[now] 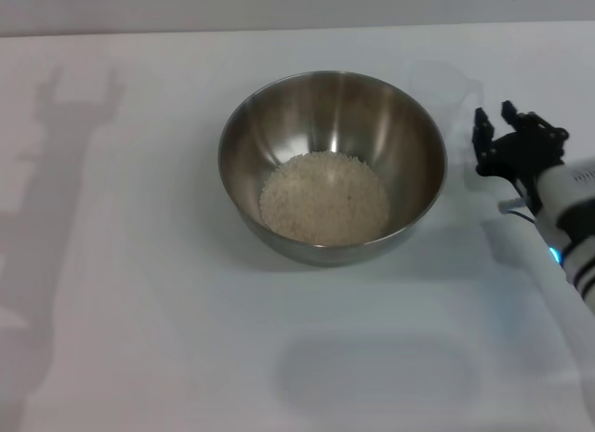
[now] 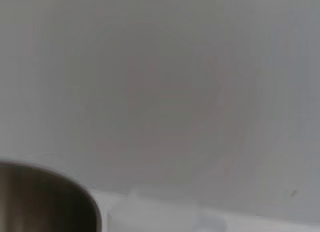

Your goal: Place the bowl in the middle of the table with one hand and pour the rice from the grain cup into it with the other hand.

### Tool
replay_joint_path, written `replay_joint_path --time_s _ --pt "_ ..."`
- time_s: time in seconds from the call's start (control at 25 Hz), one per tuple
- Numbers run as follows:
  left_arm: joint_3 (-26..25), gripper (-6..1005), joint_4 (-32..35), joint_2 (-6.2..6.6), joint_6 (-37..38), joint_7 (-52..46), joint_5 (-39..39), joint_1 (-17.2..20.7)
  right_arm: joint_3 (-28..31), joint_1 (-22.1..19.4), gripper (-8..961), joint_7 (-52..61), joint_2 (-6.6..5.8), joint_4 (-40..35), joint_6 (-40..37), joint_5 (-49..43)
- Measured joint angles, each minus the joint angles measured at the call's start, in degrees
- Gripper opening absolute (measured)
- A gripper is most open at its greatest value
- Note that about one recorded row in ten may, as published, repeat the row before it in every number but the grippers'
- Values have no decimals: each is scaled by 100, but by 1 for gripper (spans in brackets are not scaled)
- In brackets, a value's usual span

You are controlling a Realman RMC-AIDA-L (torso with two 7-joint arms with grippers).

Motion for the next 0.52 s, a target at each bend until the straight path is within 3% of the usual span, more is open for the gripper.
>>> replay_joint_path --time_s 0.28,0.52 --pt "0 843 -4 0 14 0 8 17 -209 -587 315 47 5 44 -1624 32" --pt "32 843 64 -2 17 22 8 22 515 -574 315 141 -38 -102 -2273 41"
